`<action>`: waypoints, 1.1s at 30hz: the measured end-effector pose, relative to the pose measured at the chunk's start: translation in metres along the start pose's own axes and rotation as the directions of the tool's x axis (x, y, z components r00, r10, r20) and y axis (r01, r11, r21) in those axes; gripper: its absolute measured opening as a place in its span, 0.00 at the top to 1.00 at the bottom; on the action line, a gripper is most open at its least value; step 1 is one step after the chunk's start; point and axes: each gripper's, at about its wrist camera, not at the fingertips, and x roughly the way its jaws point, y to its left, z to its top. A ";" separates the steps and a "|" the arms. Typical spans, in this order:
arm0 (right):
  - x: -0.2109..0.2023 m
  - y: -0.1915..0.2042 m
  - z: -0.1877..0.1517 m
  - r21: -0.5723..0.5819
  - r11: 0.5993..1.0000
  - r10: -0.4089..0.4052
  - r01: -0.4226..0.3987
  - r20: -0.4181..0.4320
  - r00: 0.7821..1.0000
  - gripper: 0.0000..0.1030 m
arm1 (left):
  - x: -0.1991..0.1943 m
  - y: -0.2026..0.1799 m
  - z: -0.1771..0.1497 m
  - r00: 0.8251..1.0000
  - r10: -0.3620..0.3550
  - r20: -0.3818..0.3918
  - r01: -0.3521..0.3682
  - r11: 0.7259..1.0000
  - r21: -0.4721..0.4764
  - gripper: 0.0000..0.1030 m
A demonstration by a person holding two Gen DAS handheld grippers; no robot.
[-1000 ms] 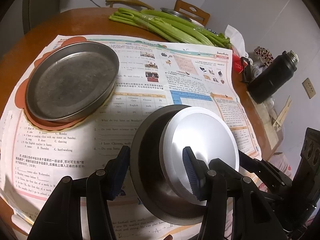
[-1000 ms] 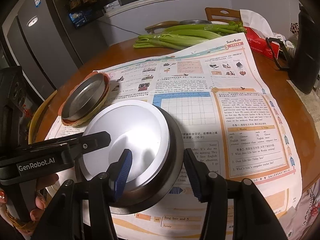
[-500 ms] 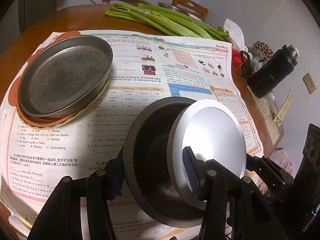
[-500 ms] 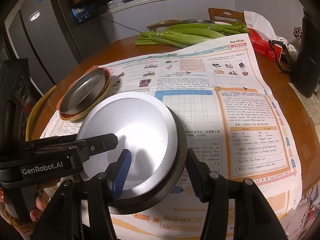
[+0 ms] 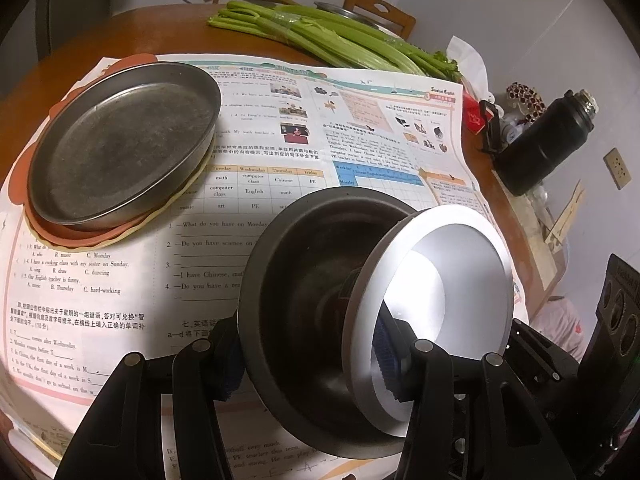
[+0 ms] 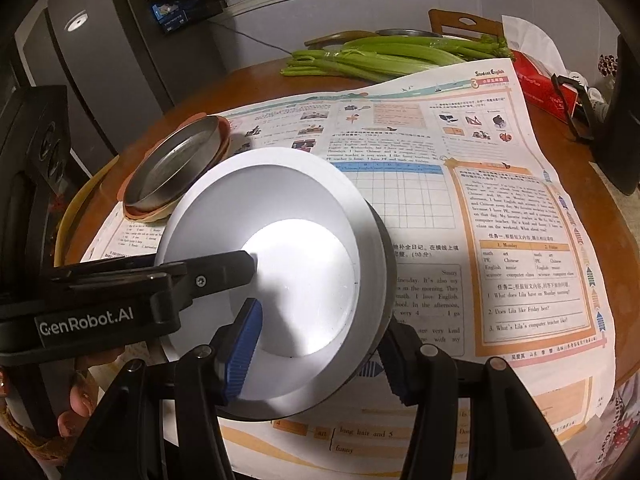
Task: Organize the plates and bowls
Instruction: 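Carry the nested bowls with the left tool toward the plate stack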
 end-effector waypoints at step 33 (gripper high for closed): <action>-0.018 0.009 0.022 -0.026 1.000 0.008 -0.007 0.044 0.999 0.45 | -0.025 -0.001 0.013 0.998 -0.023 0.052 0.023 1.000 -0.005 0.46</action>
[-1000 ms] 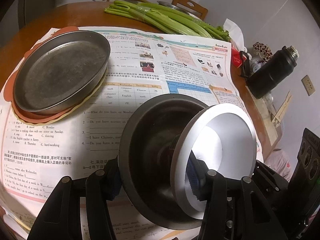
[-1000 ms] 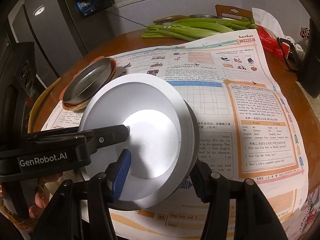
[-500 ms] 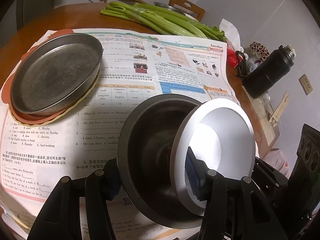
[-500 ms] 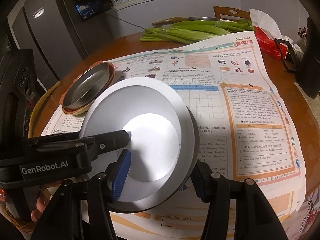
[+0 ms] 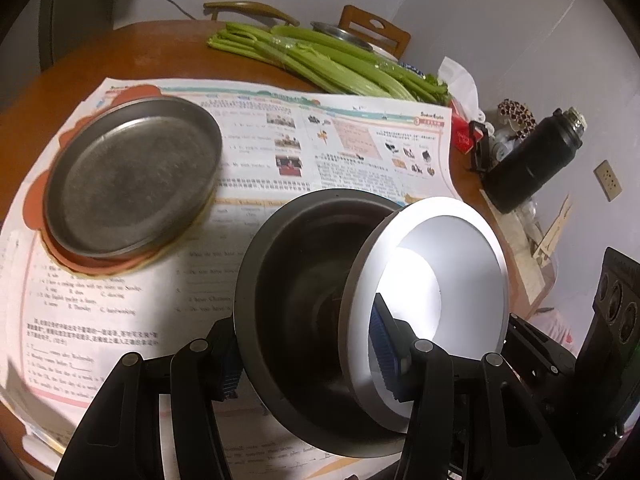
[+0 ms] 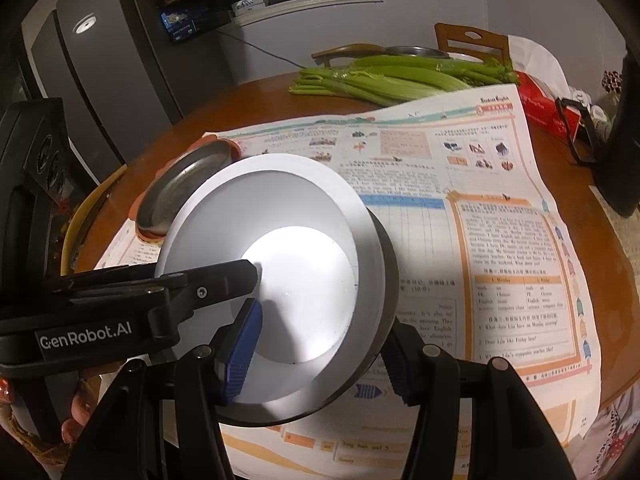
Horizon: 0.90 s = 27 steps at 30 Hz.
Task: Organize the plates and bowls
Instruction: 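Carry the nested bowls with the left tool toward the plate stack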
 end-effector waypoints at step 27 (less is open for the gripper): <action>0.012 0.091 0.070 -0.170 0.985 0.048 -0.038 0.059 0.997 0.45 | -0.070 0.076 0.041 0.989 0.042 0.145 -0.030 0.996 -0.079 0.46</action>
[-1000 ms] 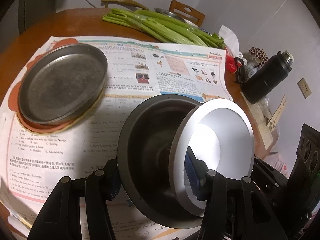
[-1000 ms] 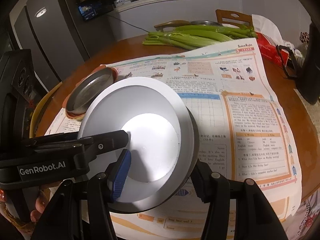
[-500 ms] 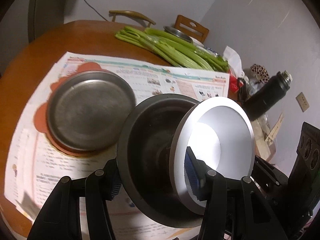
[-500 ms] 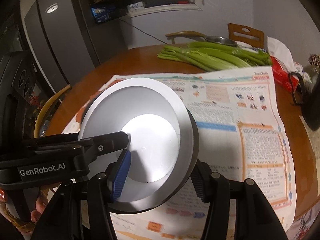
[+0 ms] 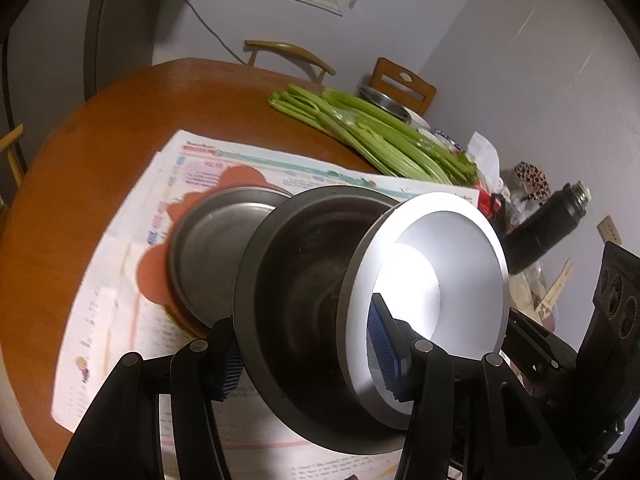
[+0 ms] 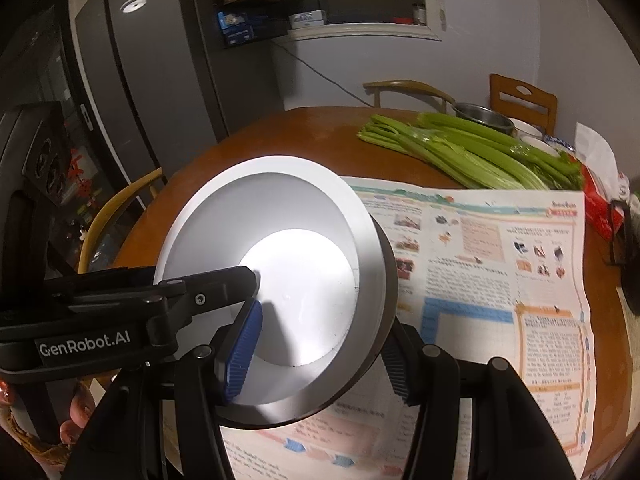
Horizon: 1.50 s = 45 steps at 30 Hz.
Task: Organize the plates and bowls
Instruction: 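Carry the nested bowls with the left tool toward the plate stack, then lower the nested bowls onto the grey plate and open the left tool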
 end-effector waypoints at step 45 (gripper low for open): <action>0.090 0.048 0.028 -0.138 0.988 -0.082 0.072 -0.070 0.994 0.45 | 0.032 0.078 0.029 0.990 0.141 0.027 -0.139 0.989 -0.047 0.45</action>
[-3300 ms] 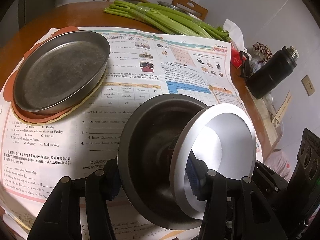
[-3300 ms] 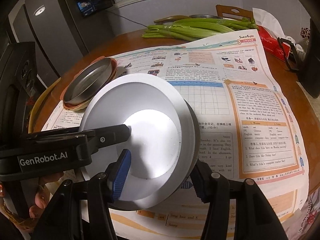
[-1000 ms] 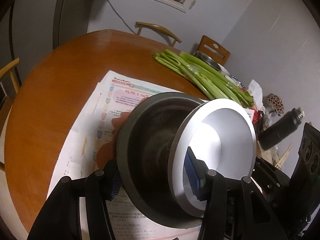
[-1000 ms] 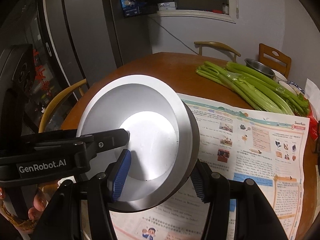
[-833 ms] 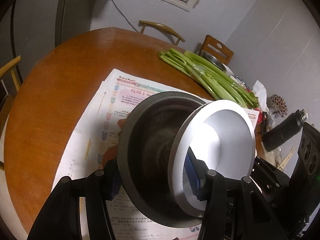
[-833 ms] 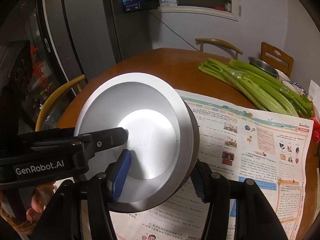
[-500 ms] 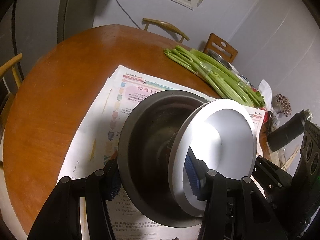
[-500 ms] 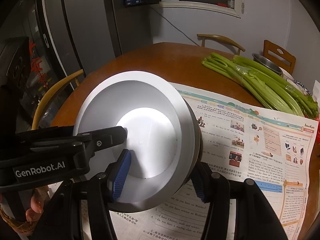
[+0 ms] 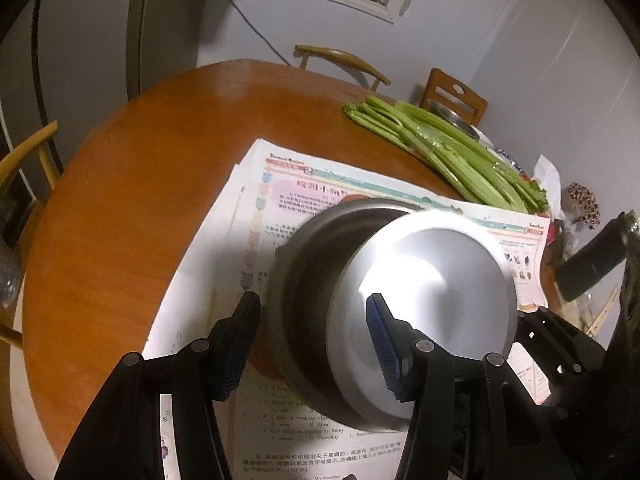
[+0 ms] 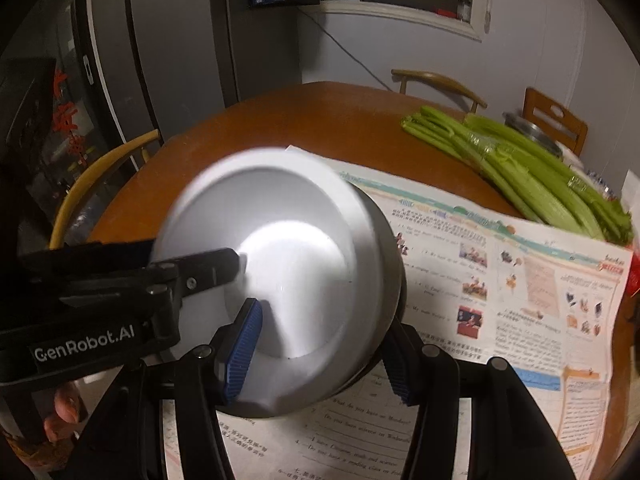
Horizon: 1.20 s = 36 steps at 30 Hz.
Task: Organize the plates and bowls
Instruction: 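Lower the nested bowls onto the grey plate and open the left tool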
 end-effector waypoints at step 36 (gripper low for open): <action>-0.015 -0.011 -0.003 0.025 0.998 -0.064 0.063 0.070 0.995 0.45 | 0.030 0.009 0.006 0.998 -0.030 -0.064 0.026 0.998 -0.062 0.34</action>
